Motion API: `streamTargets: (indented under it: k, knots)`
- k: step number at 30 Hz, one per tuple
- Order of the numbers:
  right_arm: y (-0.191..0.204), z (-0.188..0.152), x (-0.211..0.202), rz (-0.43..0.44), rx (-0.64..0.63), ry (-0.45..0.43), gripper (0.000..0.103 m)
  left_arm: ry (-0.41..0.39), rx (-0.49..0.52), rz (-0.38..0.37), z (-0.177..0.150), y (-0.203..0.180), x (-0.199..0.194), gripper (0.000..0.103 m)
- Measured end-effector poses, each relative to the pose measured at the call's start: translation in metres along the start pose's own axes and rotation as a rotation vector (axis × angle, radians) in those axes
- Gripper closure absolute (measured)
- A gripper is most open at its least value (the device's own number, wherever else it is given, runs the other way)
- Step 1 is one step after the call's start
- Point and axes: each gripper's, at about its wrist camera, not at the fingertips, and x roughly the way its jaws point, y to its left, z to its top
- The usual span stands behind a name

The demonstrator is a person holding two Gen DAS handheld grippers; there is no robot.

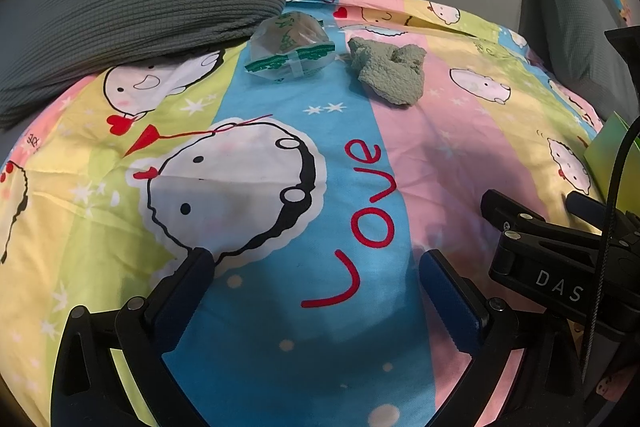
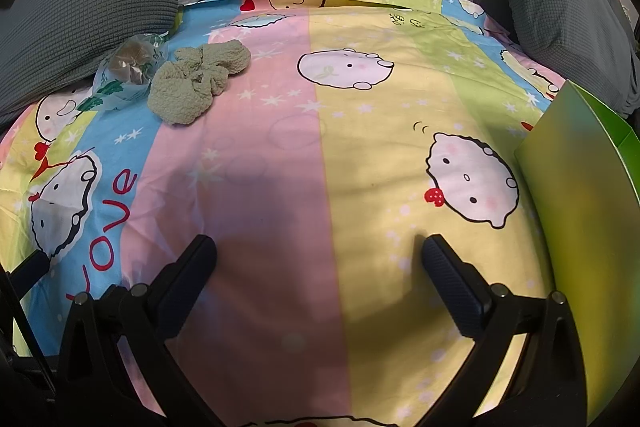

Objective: Organize objects

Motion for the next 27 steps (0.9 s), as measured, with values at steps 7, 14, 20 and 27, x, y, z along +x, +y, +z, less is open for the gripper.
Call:
streamTargets:
  k: [7,14,20,27]
  knots:
    - [0.0005,0.0002,0.0001,-0.001,0.0,0.0,0.001,0.0,0.001,0.0,0.0001,0.0003,0.0002,0.001]
    - [0.0006,0.0008,0.0003,-0.001,0.0,0.0,0.001,0.0,0.004,0.002,0.0,0.0,0.001,0.001]
    - [0.0013,0.0004,0.0005,-0.003,0.0,0.0,0.001,0.001,0.004,0.002,0.0003,-0.0001,0.0014,0.001]
    - [0.0011,0.0011,-0.0001,0.0,0.003,0.002,0.001,0.042,0.011,-0.004,0.0057,0.0022,0.0007,0.001]
